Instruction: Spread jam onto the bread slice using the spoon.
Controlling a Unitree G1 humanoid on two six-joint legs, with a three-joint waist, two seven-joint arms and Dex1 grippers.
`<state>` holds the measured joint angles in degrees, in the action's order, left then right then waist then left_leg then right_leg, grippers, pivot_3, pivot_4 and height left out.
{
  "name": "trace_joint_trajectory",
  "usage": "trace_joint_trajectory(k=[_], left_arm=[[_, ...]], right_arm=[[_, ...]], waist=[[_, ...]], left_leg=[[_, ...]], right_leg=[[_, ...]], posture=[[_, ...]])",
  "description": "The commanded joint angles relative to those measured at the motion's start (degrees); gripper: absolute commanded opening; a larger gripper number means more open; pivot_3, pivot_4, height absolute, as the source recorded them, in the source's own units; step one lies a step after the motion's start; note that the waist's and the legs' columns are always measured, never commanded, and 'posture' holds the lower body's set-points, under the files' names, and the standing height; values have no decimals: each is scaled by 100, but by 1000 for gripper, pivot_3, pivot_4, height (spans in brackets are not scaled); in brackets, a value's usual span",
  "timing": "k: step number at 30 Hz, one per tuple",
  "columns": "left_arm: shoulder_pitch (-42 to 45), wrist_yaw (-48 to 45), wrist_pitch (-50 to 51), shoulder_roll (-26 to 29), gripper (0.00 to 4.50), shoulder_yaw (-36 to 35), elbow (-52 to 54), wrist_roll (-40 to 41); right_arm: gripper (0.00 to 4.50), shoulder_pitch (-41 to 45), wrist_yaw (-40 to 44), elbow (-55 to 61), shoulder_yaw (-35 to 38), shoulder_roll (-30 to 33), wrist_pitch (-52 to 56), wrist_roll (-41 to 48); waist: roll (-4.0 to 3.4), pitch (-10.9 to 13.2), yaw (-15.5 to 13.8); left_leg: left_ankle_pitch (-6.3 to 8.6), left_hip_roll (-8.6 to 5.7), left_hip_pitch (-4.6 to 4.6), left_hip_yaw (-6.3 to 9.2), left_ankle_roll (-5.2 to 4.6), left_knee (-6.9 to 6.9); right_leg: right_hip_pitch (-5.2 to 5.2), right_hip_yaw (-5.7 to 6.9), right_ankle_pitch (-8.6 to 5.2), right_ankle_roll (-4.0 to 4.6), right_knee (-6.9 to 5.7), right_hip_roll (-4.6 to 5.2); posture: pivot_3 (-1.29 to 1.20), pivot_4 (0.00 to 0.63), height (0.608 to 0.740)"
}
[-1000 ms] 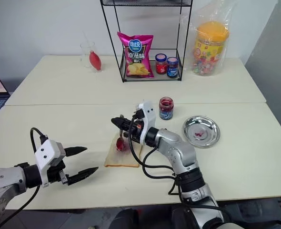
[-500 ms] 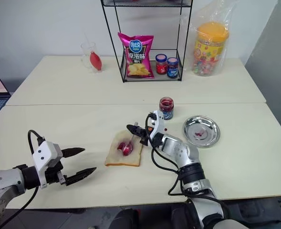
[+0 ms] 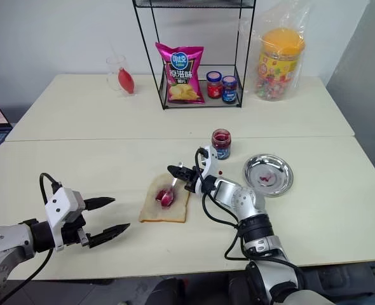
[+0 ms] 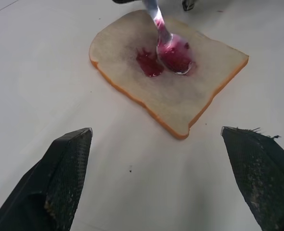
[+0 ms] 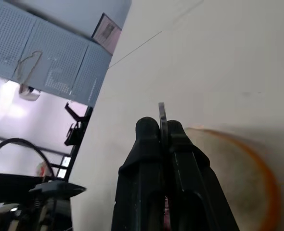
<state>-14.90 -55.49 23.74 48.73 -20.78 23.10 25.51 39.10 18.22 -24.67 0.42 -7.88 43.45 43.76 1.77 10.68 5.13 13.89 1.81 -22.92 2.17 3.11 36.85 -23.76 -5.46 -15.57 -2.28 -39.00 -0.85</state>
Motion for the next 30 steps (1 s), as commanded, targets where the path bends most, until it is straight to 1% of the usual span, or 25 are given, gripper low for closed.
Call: trace_joint_trajectory(k=[1, 5, 9, 15, 18, 21, 24, 27, 30], left_arm=[[56, 53, 41, 66, 4500, -119, 227, 56], [94, 63, 109, 76, 4500, -108, 275, 66], [113, 54, 175, 104, 4500, -125, 316, 95], [192, 67, 216, 118, 4500, -99, 313, 86], [229, 82, 214, 112, 4500, -81, 307, 69], [240, 89, 223, 115, 4500, -76, 317, 84], [273, 74, 244, 126, 4500, -68, 307, 113], [335, 61, 276, 144, 4500, -43, 287, 128], [373, 52, 287, 152, 4500, -21, 269, 124]], right_arm=[[1, 612, -40, -417, 44, -966, -523, -148], [1, 738, -57, -685, 70, -989, -728, -83], [1, 881, -128, -746, 142, -1053, -656, 138], [1, 1092, -210, -1094, 246, -1015, -1194, 37], [1, 1102, -230, -796, 255, -899, -1048, 191], [1, 975, -175, -144, 130, -793, -321, 554], [1, 894, -180, 94, 28, -829, -23, 649], [1, 882, -170, -13, -188, -1039, -340, 373], [1, 907, -92, -145, -353, -1085, -592, 174]], waist=[[0, 0, 1], [2, -2, -2], [3, -2, -2], [2, -1, -6], [1, -1, -7], [-2, 1, -5], [-3, 2, -4], [-3, 2, -3], [-3, 2, 0]], left_leg=[[0, 0, 1, 1, 0, 1], [-1, 0, 10, 2, 0, 7], [-1, -1, 14, 3, -1, 10], [-2, -1, 13, 4, -2, 10], [-2, -2, 11, 4, -2, 9], [-2, -1, 3, 4, -2, 7], [-1, 1, -4, 4, -2, 0], [0, 2, -4, 4, -1, -7], [0, 1, -8, 1, -1, -7]], right_leg=[[1, 1, 1, -1, -1, 0], [13, 1, 4, -5, -1, 0], [18, 0, 9, -8, 0, 0], [18, 1, 9, -8, 1, -1], [17, 1, 9, -8, 3, 0], [8, 0, 9, -8, 3, 0], [-2, 0, 7, -3, 2, -1], [-3, 2, 4, 1, 3, -1], [-10, 0, 3, 1, 4, -1]], posture=[[0, 150, 740], [0, 150, 740], [0, 150, 740], [0, 150, 740], [0, 150, 740], [0, 150, 740], [0, 150, 740], [0, 150, 740], [0, 150, 740]])
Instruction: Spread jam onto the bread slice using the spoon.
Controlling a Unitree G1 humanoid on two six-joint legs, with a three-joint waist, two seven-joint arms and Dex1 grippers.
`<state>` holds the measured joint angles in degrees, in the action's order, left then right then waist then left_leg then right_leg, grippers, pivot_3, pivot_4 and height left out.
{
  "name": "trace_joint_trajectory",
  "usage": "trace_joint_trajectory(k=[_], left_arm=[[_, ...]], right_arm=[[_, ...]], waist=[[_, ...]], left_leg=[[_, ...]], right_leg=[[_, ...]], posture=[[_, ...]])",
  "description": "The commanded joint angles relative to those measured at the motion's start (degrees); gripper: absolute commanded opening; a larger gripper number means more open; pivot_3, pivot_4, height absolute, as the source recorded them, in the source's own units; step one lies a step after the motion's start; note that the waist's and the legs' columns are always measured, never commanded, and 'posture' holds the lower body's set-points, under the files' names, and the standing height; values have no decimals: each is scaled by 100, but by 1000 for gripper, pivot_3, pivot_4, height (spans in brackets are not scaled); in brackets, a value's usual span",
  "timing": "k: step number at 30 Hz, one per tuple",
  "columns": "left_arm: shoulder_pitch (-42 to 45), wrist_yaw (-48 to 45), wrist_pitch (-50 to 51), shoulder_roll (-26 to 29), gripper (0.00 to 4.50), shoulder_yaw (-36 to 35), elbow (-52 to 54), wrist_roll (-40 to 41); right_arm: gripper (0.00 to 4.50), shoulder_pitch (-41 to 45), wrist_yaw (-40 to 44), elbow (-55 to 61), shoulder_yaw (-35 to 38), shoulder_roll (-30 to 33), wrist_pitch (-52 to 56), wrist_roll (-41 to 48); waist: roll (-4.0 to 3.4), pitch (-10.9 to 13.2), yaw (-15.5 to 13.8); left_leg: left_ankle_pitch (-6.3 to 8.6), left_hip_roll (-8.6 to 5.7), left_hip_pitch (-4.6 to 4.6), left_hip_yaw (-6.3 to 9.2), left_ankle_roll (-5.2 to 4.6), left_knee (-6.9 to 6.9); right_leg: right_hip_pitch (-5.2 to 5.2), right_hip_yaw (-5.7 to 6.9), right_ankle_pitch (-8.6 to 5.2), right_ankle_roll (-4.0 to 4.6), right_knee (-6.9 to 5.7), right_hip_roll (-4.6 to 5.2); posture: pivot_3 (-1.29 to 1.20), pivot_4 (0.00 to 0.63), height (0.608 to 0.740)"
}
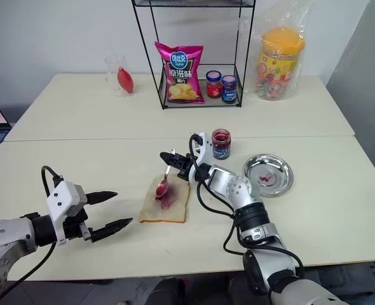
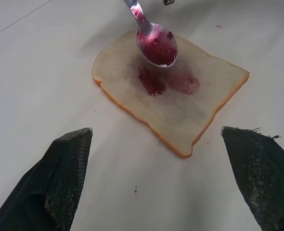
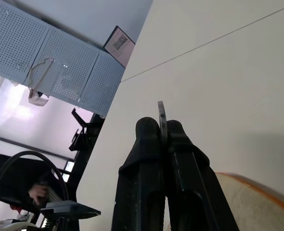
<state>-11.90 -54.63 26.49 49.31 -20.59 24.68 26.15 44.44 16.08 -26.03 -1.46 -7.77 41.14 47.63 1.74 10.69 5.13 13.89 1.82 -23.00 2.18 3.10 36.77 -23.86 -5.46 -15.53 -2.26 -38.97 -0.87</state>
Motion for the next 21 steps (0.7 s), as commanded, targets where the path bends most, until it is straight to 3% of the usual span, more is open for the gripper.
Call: trace_joint_trajectory(k=[1, 11, 21], left_arm=[[84, -27, 20, 90, 4500, -28, 120, 60], [109, -60, 15, 98, 4500, 43, 135, 27], [141, -87, -68, 59, 4500, 77, 33, -24]], right_arm=[[1, 373, 175, -99, -257, -1097, -533, -346], [1, 442, 245, -528, -472, -1231, -1202, -731], [1, 768, 20, -823, -140, -1060, -1717, -659]], waist=[[0, 0, 1], [1, 0, 0], [0, 0, -15]], left_leg=[[0, 0, 0, 0, 0, 0], [0, 0, 0, -1, 0, 1], [-1, -1, 4, 1, 0, 8]], right_leg=[[0, 0, 0, 0, 0, 0], [0, -1, 0, 0, -1, 0], [6, -1, 1, -2, -2, 0]], posture=[[0, 150, 740], [0, 150, 740], [0, 150, 740]])
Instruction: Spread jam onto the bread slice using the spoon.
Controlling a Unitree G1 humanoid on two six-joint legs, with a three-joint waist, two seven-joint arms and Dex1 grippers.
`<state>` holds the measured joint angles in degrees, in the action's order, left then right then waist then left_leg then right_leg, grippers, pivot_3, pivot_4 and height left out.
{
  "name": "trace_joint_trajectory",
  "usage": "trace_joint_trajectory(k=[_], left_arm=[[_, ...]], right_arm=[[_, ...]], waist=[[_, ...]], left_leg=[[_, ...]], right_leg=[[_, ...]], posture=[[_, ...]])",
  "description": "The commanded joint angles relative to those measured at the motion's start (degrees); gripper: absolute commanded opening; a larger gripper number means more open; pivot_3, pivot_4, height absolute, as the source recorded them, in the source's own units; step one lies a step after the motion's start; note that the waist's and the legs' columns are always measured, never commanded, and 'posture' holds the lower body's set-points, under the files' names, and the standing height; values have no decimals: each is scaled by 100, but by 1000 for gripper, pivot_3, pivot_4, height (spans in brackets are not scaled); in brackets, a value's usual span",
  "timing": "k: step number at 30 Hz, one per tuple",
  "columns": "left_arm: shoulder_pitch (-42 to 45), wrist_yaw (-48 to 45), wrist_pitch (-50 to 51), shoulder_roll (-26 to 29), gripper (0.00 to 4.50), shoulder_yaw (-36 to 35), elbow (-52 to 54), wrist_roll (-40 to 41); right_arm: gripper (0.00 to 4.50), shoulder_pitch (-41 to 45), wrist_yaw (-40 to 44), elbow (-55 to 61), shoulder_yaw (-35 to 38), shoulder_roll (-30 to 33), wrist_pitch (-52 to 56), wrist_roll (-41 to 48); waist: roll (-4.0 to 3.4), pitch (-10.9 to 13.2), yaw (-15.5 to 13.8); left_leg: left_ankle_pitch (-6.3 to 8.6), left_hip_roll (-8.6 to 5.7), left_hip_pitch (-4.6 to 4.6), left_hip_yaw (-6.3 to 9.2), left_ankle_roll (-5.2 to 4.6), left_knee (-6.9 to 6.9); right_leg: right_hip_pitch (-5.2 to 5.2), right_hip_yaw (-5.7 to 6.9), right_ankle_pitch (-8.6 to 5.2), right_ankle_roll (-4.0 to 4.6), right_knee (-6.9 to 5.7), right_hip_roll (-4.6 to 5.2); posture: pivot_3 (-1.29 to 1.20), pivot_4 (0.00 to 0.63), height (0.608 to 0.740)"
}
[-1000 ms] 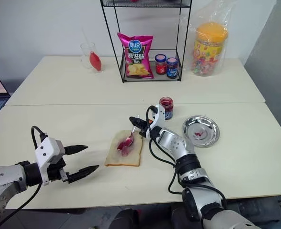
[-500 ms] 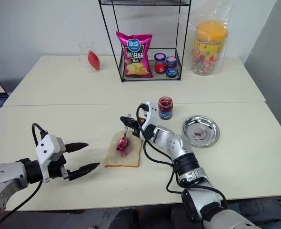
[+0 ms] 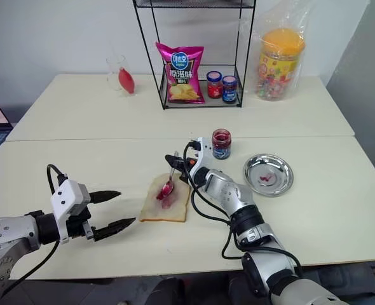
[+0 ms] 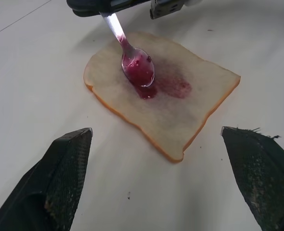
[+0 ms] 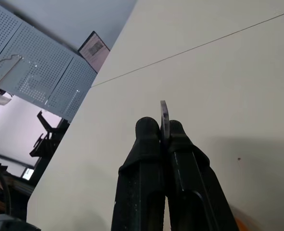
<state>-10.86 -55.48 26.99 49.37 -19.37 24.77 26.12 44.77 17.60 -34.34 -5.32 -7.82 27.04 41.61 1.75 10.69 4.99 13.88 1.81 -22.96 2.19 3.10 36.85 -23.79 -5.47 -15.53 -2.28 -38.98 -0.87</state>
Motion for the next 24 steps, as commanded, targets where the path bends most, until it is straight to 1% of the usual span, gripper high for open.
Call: trace_joint_trajectory(k=[1, 7, 11, 14, 18, 24], left_arm=[[38, -9, -138, 44, 4500, -46, 0, -31], [27, 13, -244, 1, 4500, -63, -89, -79], [-38, -26, -256, 19, 4500, -141, -85, -55], [-105, -65, -261, 36, 4500, -198, -76, -38], [-190, -82, -279, 51, 4500, -227, -54, -51], [-400, -92, -292, 35, 4500, -353, 35, -23]], right_arm=[[1, 759, -119, 45, 253, -988, -317, -61], [1, 628, -95, 519, 228, -743, -204, -125], [1, 336, -84, 1523, 38, -742, 664, 289], [1, 222, -110, 1836, -188, -866, 1118, 392], [1, 98, -111, 1825, -517, -1033, 1119, 245], [1, 89, 92, 1056, -690, -996, 624, -74]], waist=[[0, 0, 0], [-1, 1, 7], [-2, 1, 6], [-1, 1, 10], [-2, 1, 13], [0, 0, 15]], left_leg=[[0, 0, 0, 0, 0, 2], [0, 1, -3, -1, 0, -2], [1, 2, -21, -1, 0, -11], [1, 4, -33, 5, 0, -11], [1, 4, -32, 4, 0, -11], [0, 3, -31, 1, 1, -3]], right_leg=[[1, 0, 1, -1, 0, 0], [-5, -1, 1, -1, 0, 0], [-28, -1, 17, 28, -1, 0], [-36, 6, 17, 29, -1, 0], [-36, 6, 17, 29, -1, 0], [-33, 4, 17, 29, 0, 0]], posture=[[0, 150, 740], [0, 150, 740], [0, 150, 740], [0, 150, 740], [0, 150, 740], [0, 150, 740]])
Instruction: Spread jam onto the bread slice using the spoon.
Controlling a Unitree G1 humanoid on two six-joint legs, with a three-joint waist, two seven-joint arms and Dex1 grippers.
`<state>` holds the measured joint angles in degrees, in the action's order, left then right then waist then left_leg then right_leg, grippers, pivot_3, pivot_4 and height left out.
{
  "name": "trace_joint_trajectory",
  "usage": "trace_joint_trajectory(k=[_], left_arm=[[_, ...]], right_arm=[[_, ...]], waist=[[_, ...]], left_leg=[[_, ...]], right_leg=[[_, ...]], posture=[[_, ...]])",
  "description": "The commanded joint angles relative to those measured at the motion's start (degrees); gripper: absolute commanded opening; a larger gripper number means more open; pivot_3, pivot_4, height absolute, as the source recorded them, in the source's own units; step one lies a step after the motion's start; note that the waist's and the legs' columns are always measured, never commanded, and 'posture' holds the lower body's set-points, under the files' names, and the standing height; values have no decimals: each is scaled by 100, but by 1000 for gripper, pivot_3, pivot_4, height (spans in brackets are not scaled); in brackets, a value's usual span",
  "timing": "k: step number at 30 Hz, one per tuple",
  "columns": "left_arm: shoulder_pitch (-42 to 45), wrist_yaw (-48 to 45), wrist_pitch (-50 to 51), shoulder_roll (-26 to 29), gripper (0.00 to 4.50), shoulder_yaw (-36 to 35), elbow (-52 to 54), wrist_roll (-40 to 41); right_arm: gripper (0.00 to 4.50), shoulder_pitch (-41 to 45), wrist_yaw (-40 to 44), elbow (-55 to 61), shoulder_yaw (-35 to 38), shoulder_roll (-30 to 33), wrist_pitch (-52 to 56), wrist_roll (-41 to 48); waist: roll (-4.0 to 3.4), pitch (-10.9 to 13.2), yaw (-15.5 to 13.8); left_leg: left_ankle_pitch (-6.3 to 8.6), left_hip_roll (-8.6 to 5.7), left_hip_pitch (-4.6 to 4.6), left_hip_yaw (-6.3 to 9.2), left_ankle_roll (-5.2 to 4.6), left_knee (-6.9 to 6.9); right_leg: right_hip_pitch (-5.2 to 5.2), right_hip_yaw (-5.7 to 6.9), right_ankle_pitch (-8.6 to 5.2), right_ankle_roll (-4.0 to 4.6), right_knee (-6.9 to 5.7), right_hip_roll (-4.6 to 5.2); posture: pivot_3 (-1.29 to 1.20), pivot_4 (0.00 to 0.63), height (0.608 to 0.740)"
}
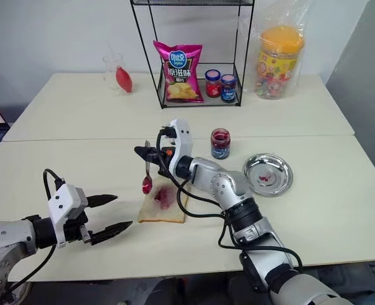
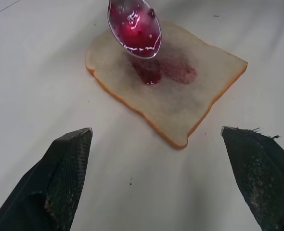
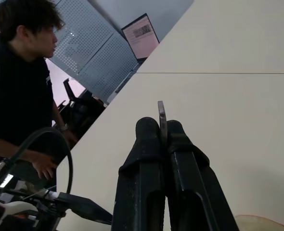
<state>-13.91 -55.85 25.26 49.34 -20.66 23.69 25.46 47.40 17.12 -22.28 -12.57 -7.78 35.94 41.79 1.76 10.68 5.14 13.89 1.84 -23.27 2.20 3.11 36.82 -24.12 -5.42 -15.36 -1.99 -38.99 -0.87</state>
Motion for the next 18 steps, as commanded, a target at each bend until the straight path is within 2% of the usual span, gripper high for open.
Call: trace_joint_trajectory(k=[1, 11, 18], left_arm=[[-134, -64, -127, 46, 4500, -253, 138, 40], [-168, -122, -179, 90, 4500, -258, 102, -2], [-160, -137, -186, 96, 4500, -262, 86, -9]], right_arm=[[1, -173, 150, -211, 45, -1003, -288, -106], [1, -90, 367, -863, 87, -1018, -781, -402], [1, -176, 332, -559, 279, -713, -513, -264]], waist=[[-2, 1, 1], [-1, 1, 1], [-1, 1, -2]], left_leg=[[0, 0, 0, -2, 0, 1], [0, 0, 0, -3, 0, 0], [0, 0, 0, -1, 0, 1]], right_leg=[[-1, -2, 0, 0, 0, 0], [-1, -3, 0, 0, 0, 0], [0, -2, 0, 0, -1, 0]], posture=[[0, 150, 740], [0, 150, 740], [0, 150, 740]])
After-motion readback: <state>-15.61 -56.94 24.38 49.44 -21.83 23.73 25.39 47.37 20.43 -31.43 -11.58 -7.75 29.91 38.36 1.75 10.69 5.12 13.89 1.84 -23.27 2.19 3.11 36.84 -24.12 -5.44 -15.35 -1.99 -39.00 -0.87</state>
